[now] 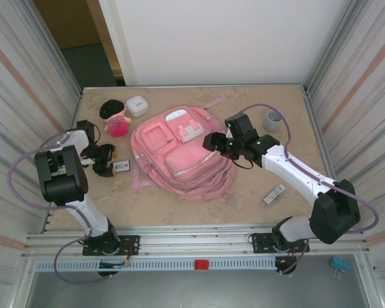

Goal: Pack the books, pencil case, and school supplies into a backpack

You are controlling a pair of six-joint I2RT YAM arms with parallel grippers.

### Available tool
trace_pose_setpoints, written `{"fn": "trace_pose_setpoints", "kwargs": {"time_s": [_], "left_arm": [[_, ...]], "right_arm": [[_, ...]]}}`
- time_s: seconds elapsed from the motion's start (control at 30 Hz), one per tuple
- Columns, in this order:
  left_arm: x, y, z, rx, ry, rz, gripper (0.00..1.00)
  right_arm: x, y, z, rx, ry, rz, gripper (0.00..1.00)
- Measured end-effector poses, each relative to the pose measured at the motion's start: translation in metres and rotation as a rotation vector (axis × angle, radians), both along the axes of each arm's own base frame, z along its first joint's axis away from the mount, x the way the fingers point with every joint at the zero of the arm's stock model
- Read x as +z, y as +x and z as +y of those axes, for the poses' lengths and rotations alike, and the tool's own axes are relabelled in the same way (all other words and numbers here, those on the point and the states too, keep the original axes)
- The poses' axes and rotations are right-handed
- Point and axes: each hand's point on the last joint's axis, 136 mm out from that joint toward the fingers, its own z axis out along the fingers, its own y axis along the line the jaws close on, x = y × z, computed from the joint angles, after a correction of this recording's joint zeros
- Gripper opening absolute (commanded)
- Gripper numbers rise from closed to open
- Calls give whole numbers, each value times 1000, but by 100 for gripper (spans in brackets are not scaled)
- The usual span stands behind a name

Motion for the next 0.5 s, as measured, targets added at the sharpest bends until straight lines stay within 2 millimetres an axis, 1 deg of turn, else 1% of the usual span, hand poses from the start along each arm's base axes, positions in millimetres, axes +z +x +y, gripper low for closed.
{"fn": "trace_pose_setpoints", "kwargs": {"time_s": [0.1,0.2,0.33,0.5], "left_arm": [[0,0,-5,-17,0,0,79],[0,0,-14,-46,-1,2,81],[0,1,-23,-71,-2,3,81],[-1,0,-23,-73,7,8,80]], "right_arm": [[1,0,0,0,2,-3,73],[3,0,0,0,5,-8,73],[3,-1,0,0,5,-8,73],[3,-1,0,0,5,-7,73]]}}
